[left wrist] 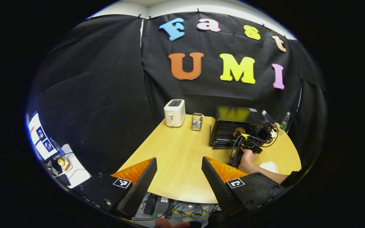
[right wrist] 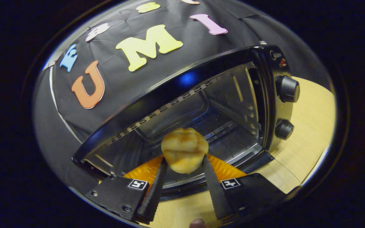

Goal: Open the electric oven with the left hand, put the food in, and close the electric oven.

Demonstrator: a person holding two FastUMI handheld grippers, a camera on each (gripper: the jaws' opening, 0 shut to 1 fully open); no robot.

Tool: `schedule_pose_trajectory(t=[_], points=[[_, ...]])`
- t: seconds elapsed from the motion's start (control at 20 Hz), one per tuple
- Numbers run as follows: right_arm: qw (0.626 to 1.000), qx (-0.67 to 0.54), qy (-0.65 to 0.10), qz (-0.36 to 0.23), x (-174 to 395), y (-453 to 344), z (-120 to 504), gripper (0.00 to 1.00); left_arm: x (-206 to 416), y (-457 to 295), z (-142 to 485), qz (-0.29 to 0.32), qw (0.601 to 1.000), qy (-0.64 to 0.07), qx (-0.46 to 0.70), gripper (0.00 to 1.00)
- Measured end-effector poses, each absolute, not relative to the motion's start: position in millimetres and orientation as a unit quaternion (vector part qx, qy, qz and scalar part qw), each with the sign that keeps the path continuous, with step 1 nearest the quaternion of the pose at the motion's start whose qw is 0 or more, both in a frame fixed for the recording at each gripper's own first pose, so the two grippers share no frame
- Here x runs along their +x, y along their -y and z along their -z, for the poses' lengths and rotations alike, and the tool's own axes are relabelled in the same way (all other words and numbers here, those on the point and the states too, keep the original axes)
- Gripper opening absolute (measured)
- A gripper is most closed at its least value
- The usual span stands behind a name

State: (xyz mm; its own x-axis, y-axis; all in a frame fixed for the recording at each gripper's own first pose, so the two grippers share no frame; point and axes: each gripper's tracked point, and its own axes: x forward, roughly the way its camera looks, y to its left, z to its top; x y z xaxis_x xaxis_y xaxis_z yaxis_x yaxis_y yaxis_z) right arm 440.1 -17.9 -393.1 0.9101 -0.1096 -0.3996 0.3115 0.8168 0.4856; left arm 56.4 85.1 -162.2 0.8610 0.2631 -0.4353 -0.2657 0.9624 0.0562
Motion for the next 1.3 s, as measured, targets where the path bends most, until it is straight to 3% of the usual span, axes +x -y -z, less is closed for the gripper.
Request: schedule_pose_trajectory(t=[0.15,0.35,0.9,1.3], points=[[0.945,0.253,-0.179,0.104,434.5,15.7,388.3,0.79,54.8,-83.9,160.5,-0.135,0.966,-0.222,-0.005,0.94],[0.951,0.234,-0.184,0.082,421.1,7.3,382.4,0.87,51.8,-79.7,157.5,-0.133,0.968,-0.213,-0.013,0.93],[0.968,0.150,-0.202,0.013,296.4,0.7,329.4,0.94,46.8,-40.4,158.3,-0.086,0.980,-0.172,-0.049,0.93],[0.971,0.089,-0.220,-0.009,176.8,26.7,290.7,0.94,55.9,-20.0,200.7,-0.055,0.977,-0.193,-0.079,0.93]])
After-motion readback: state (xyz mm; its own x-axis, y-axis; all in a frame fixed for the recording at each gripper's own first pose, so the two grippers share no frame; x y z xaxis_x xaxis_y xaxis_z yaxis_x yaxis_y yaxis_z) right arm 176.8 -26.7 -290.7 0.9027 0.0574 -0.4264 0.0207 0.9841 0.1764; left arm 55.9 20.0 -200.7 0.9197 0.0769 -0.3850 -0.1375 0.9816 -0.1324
